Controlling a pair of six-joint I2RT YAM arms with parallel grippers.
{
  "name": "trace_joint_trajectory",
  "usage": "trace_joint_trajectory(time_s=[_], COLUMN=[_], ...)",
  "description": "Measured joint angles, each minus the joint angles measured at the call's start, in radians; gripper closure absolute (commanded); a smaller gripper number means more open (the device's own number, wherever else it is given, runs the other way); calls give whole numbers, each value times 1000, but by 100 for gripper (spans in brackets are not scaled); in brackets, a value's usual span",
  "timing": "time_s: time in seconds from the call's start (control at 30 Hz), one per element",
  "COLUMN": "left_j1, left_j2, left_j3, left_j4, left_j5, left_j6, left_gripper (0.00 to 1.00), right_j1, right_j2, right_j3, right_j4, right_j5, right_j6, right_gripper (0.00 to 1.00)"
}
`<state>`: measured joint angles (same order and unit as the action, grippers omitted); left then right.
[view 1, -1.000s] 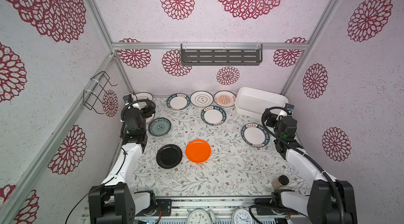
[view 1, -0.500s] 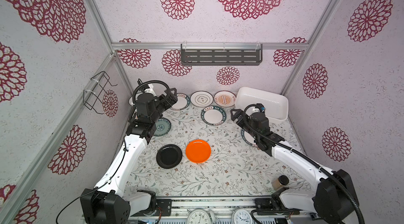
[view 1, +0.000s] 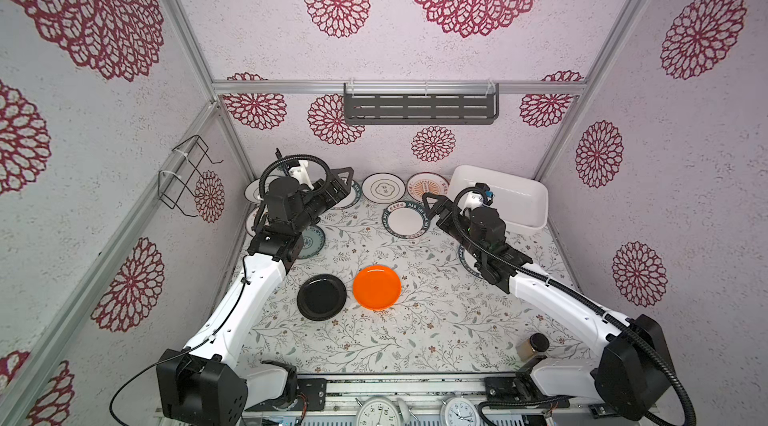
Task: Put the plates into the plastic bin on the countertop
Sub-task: 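Lower the right gripper onto the green-rimmed plate's edge while the left arm reaches forward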
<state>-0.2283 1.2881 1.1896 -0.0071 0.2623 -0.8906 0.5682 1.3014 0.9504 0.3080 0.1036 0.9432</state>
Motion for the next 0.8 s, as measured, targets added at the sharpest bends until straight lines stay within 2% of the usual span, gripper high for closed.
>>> trace_joint_trajectory(time_s=[0.13,0.3,0.53,0.8], left_j1=[0,-15,-105,-167], left_j2=[77,247,416,570], left_j3=[86,232,381,554], left_j4=[-74,-245,-471,-529], left_j5=[47,159,261,313], left_j6=[71,195,393,437], left_gripper=[3,3,3,3], right_j1=[-54,-157,-350,-517], right_j2=[-24,-77,-148,-180], right_j3=[-36,-89,-182,-264], right_j4=[-123,-294,-455,-540], right_j5=[85,130,109,40], right_j6=[21,31,45,45], right_gripper=[1,1,1,2])
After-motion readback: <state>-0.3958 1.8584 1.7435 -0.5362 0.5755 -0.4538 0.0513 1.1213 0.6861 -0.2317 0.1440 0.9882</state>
